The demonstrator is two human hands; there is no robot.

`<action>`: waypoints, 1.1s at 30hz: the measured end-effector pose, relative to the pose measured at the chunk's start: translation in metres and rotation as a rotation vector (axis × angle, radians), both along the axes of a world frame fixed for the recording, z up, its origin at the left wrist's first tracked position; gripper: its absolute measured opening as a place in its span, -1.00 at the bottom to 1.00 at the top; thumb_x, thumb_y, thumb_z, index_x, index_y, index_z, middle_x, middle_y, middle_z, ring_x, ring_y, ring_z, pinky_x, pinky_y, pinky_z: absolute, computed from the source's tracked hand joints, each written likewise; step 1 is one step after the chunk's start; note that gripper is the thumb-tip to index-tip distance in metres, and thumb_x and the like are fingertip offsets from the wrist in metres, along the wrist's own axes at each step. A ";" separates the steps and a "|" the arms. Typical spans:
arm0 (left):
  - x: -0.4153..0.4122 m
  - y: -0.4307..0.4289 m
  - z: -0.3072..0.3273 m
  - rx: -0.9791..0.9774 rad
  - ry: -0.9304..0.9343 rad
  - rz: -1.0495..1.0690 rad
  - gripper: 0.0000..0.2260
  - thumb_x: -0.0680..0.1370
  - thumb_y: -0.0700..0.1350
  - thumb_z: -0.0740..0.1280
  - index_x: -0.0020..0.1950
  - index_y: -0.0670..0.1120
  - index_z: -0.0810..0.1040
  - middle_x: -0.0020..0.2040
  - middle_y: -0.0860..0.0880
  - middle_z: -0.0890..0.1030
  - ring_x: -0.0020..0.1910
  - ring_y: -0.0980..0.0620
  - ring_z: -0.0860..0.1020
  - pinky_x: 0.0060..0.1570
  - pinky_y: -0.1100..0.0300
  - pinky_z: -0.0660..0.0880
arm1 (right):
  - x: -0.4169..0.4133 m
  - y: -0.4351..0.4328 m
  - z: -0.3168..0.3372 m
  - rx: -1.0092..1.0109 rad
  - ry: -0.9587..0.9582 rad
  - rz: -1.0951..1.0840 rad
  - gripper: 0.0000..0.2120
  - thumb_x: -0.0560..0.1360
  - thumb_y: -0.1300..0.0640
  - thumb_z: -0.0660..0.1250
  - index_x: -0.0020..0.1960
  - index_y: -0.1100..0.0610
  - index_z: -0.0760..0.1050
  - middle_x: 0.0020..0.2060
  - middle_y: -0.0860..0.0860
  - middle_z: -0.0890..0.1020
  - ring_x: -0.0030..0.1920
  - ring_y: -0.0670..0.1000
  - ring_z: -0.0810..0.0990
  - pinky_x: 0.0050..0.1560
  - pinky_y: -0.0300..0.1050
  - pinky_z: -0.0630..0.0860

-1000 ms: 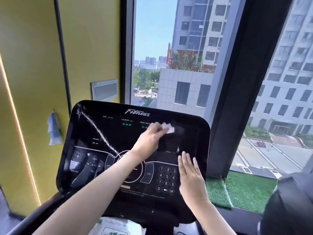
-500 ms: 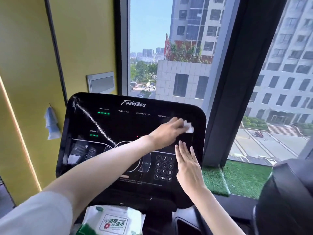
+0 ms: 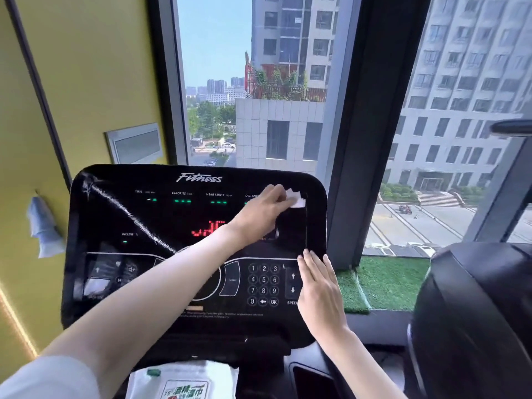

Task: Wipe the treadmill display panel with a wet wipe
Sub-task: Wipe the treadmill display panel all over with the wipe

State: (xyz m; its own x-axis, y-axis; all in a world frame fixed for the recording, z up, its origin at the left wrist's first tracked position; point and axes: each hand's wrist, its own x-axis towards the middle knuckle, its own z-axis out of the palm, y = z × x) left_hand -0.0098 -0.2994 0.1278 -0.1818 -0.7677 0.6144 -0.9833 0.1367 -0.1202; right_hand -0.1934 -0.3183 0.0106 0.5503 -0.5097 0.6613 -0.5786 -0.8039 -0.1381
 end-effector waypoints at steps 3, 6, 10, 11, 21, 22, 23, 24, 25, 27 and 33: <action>-0.016 0.009 -0.030 0.027 -0.044 -0.038 -0.40 0.22 -0.46 0.33 0.24 -0.16 0.47 -0.05 -0.09 0.44 -0.10 -0.04 0.35 -0.47 0.12 0.51 | 0.002 0.001 -0.004 -0.018 -0.050 -0.012 -0.43 0.13 0.49 0.46 0.14 0.34 0.55 0.15 0.22 0.59 0.18 0.16 0.56 0.33 0.03 0.22; -0.018 0.025 -0.045 0.166 -0.291 -0.203 -0.42 0.26 -0.41 0.35 0.28 -0.16 0.44 -0.02 -0.07 0.47 -0.08 -0.05 0.43 -0.36 0.16 0.53 | 0.002 0.004 -0.005 -0.050 -0.100 -0.019 -0.52 0.14 0.51 0.44 0.06 0.33 0.59 0.11 0.23 0.61 0.16 0.18 0.57 0.32 0.03 0.24; -0.002 0.019 -0.031 -0.030 0.015 -0.032 -0.38 0.23 -0.48 0.34 0.24 -0.09 0.44 -0.03 -0.03 0.39 -0.09 -0.06 0.42 -0.45 0.11 0.53 | 0.002 0.003 -0.003 -0.073 -0.088 0.000 -0.54 0.16 0.51 0.43 0.05 0.32 0.59 0.13 0.23 0.59 0.18 0.18 0.56 0.32 0.04 0.24; -0.004 0.020 -0.034 -0.084 0.130 0.019 -0.38 0.25 -0.49 0.32 0.25 -0.06 0.41 -0.04 -0.01 0.35 -0.10 -0.05 0.39 -0.46 0.09 0.53 | 0.003 0.002 -0.002 -0.074 -0.077 0.005 -0.54 0.17 0.51 0.42 0.06 0.31 0.59 0.14 0.22 0.59 0.19 0.16 0.55 0.33 0.04 0.23; 0.021 0.034 -0.043 -0.208 0.286 0.107 -0.41 0.31 -0.53 0.26 0.26 -0.10 0.46 -0.06 -0.03 0.35 -0.12 -0.09 0.39 -0.35 0.00 0.54 | 0.004 0.002 0.001 -0.018 0.001 -0.011 -0.50 0.08 0.46 0.51 0.02 0.32 0.60 0.10 0.21 0.62 0.16 0.15 0.58 0.34 0.06 0.19; 0.015 0.036 -0.048 -0.203 0.271 0.099 -0.40 0.30 -0.53 0.26 0.27 -0.10 0.44 -0.05 -0.02 0.33 -0.13 -0.08 0.39 -0.34 0.01 0.54 | 0.005 0.003 0.001 -0.025 -0.001 -0.019 -0.52 0.10 0.47 0.50 0.02 0.33 0.60 0.09 0.22 0.62 0.16 0.15 0.58 0.34 0.06 0.18; 0.008 0.038 -0.056 -0.135 0.175 0.054 -0.37 0.27 -0.51 0.29 0.29 -0.10 0.43 -0.04 -0.01 0.33 -0.12 -0.06 0.37 -0.34 0.05 0.55 | 0.006 0.004 0.001 -0.038 0.000 -0.025 -0.53 0.11 0.48 0.49 0.01 0.33 0.60 0.08 0.23 0.62 0.16 0.15 0.58 0.34 0.06 0.19; 0.003 0.042 -0.063 -0.033 0.030 -0.018 -0.35 0.23 -0.48 0.33 0.29 -0.11 0.44 -0.02 0.01 0.33 -0.10 -0.03 0.36 -0.36 0.11 0.54 | 0.007 0.004 0.001 -0.052 0.002 -0.029 -0.54 0.12 0.47 0.48 0.01 0.33 0.60 0.07 0.23 0.62 0.16 0.16 0.58 0.34 0.07 0.19; 0.004 0.046 -0.066 0.046 -0.093 -0.085 -0.33 0.21 -0.46 0.37 0.29 -0.11 0.45 -0.01 0.02 0.33 -0.08 -0.01 0.36 -0.38 0.14 0.54 | 0.008 0.004 0.001 -0.066 0.006 -0.032 -0.54 0.12 0.47 0.48 0.02 0.33 0.59 0.07 0.24 0.62 0.16 0.16 0.58 0.34 0.08 0.19; 0.021 0.050 -0.061 0.023 -0.122 -0.068 -0.35 0.21 -0.46 0.37 0.27 -0.08 0.45 -0.02 0.00 0.35 -0.06 -0.01 0.38 -0.43 0.13 0.54 | 0.008 0.004 0.000 -0.080 0.010 -0.038 -0.46 0.11 0.46 0.48 0.09 0.34 0.57 0.08 0.24 0.62 0.16 0.17 0.57 0.35 0.07 0.17; 0.007 0.056 -0.068 -0.270 0.313 0.362 -0.33 0.26 -0.48 0.33 0.33 -0.10 0.36 -0.04 -0.05 0.34 -0.12 -0.06 0.35 -0.48 0.08 0.49 | 0.013 0.009 -0.008 -0.098 0.021 -0.047 -0.32 0.16 0.48 0.43 0.29 0.32 0.43 0.15 0.28 0.57 0.21 0.22 0.53 0.36 0.14 0.25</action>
State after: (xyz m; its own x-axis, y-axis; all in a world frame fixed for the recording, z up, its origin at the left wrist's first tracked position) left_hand -0.0030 -0.2439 0.0601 0.2878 -0.5548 0.7806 -0.9562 -0.2122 0.2017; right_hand -0.1805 -0.3094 0.0030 0.5413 -0.4686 0.6981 -0.6180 -0.7847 -0.0476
